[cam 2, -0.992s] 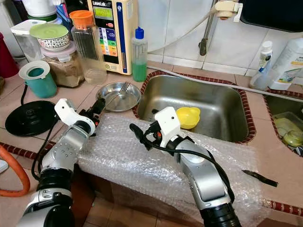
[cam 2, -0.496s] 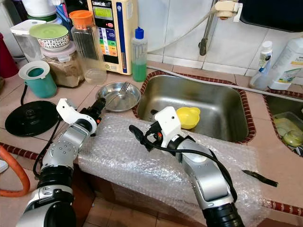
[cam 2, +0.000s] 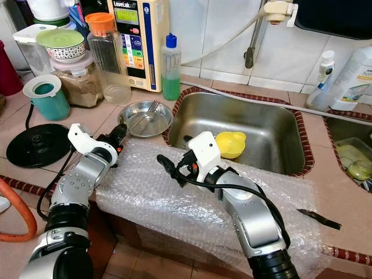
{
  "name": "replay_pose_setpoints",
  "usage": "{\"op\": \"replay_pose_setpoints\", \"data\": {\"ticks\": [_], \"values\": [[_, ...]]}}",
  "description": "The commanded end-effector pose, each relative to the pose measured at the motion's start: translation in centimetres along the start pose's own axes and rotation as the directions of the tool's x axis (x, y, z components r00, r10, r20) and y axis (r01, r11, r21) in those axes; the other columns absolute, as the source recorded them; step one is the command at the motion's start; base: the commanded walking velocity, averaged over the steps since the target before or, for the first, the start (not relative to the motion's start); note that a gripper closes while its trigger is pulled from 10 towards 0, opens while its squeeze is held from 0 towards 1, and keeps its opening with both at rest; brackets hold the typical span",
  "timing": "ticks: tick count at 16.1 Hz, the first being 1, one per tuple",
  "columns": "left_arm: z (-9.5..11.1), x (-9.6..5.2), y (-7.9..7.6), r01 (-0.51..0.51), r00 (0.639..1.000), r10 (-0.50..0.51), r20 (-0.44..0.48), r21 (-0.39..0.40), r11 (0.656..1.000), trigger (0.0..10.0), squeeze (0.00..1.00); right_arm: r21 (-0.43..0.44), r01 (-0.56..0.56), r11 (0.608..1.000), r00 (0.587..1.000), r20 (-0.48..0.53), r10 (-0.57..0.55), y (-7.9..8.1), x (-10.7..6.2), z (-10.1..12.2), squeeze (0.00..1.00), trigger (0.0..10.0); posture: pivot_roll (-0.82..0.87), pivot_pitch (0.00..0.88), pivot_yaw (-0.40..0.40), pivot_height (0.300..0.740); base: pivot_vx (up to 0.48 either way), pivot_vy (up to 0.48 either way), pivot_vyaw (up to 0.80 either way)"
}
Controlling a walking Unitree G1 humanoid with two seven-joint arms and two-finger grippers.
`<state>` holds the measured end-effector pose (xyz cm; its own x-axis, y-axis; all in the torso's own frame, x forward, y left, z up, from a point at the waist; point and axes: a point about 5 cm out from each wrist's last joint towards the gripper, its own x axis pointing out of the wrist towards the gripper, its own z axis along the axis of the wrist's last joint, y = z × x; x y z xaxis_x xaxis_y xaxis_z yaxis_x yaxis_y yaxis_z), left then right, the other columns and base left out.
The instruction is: Kitchen organization
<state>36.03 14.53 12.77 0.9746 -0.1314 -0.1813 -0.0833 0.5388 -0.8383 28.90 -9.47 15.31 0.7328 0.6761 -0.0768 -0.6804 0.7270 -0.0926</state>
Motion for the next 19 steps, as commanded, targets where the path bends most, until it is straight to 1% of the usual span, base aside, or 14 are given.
{"op": "replay_pose_setpoints", "data": {"ticks": [1, 9, 12, 15, 17, 18, 19], "values": [[0.1, 0.2, -0.2, -0.006, 1.000, 0.006, -0.007, -0.007, 1.000, 0.0, 0.00, -0.007, -0.017, 1.000, 1.000, -0.005, 0.017, 0.1, 0.0, 0.2, 0.00, 10.0, 0.05, 0.000, 0.010, 0.740, 0.000, 0.000, 0.00], [0.4, 0.1, -0.1, -0.015, 1.000, 0.015, -0.004, -0.038, 0.999, 0.0, 0.00, -0.013, -0.021, 1.000, 1.000, -0.013, 0.021, 0.0, 0.0, 0.1, 0.00, 10.0, 0.05, 0.000, 0.009, 0.740, 0.000, 0.000, 0.00], [0.6, 0.0, -0.2, -0.007, 1.000, 0.007, 0.001, -0.034, 0.999, 0.0, 0.00, -0.015, -0.021, 1.000, 1.000, -0.015, 0.021, 0.0, 0.0, 0.1, 0.00, 10.0, 0.05, 0.000, 0.008, 0.740, 0.000, 0.000, 0.00], [0.9, -0.3, -0.9, 0.034, 0.999, -0.033, 0.013, -0.013, 0.999, 0.0, 0.00, -0.016, -0.024, 1.000, 1.000, -0.016, 0.024, 0.0, 0.1, 0.0, 0.00, 10.0, 0.05, 0.000, 0.005, 0.740, 0.000, 0.000, 0.00], [1.2, -0.5, -0.8, 0.030, 0.999, -0.029, 0.019, -0.009, 1.000, 0.0, 0.00, -0.015, -0.026, 1.000, 1.000, -0.018, 0.026, 0.0, 0.1, 0.0, 0.00, 10.0, 0.05, 0.000, 0.004, 0.740, 0.000, 0.000, 0.00], [1.7, -1.0, -0.7, 0.027, 0.999, -0.027, 0.045, 0.005, 1.000, 0.0, 0.00, -0.017, -0.027, 0.999, 0.999, -0.020, 0.027, -0.1, 0.2, -0.1, 0.00, 10.0, 0.06, 0.000, 0.001, 0.740, 0.000, 0.000, 0.00], [2.0, -1.2, -0.5, 0.020, 0.998, -0.021, 0.057, 0.008, 1.000, 0.0, 0.00, -0.017, -0.027, 0.999, 0.999, -0.022, 0.027, -0.2, 0.2, -0.1, 0.00, 10.0, 0.06, 0.000, 0.000, 0.740, 0.000, 0.000, 0.00]]}}
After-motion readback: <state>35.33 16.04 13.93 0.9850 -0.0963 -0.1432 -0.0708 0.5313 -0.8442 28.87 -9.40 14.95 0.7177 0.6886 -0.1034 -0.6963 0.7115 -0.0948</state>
